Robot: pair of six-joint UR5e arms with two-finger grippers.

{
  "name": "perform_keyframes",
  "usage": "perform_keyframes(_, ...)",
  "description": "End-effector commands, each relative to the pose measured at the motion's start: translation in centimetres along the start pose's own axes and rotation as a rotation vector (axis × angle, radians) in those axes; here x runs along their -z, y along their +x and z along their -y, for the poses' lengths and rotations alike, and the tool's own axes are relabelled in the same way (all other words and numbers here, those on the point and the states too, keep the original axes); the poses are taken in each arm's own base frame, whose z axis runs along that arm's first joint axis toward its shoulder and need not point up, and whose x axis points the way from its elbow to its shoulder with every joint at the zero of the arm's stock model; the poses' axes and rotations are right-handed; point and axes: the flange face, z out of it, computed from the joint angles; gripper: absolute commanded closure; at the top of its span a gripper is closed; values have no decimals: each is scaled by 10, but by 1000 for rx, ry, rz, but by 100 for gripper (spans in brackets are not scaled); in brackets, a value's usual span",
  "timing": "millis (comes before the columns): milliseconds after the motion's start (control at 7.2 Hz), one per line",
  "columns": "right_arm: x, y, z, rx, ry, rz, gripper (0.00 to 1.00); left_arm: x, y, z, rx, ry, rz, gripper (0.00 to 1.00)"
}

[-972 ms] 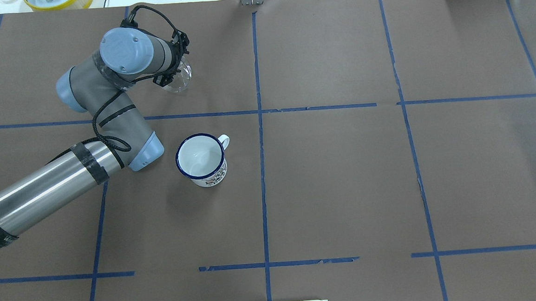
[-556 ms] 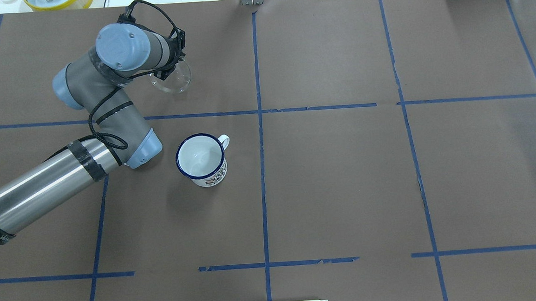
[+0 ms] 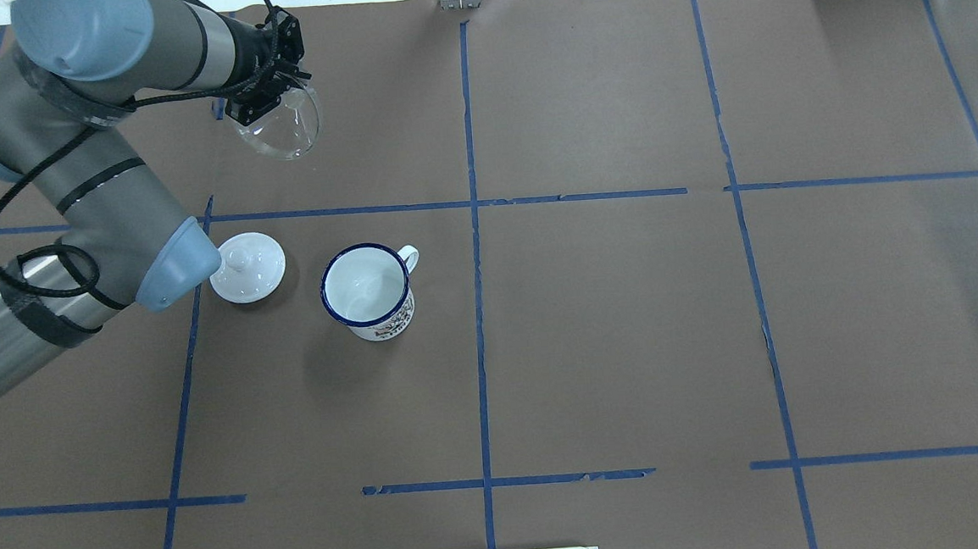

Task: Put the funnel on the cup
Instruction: 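Lift the funnel and carry it over the open mug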

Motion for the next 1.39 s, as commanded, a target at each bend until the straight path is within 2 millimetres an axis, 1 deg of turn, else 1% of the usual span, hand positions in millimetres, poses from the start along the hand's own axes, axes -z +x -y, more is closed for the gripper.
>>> perform_keyframes(0, 0, 0, 0, 0, 0, 0, 0, 76, 8, -29, -93, -52, 90, 100)
perform_keyframes(139, 0, 0, 0, 0, 0, 0, 0, 82, 18, -40, -123, -72, 148, 100)
perform_keyframes(278, 0, 0, 0, 0, 0, 0, 0, 78, 20, -62, -211, -102, 200, 100)
perform_keyframes(417, 0, 0, 0, 0, 0, 0, 0, 66, 11, -87, -310, -140, 249, 100)
perform_keyframes(556, 0, 0, 0, 0, 0, 0, 0, 62, 9, -112, -449, -181, 300, 100)
perform_keyframes(694, 0, 0, 0, 0, 0, 0, 0, 50, 9, -146, -615, -234, 387, 100)
perform_keyframes(833, 0, 0, 0, 0, 0, 0, 0, 38, 19, -159, -690, -258, 455, 100)
perform_keyframes(972, 0, 0, 0, 0, 0, 0, 0, 31, 10, -179, -757, -296, 483, 100)
perform_keyframes(1250, 0, 0, 0, 0, 0, 0, 0, -12, -9, -210, -801, -294, 567, 100)
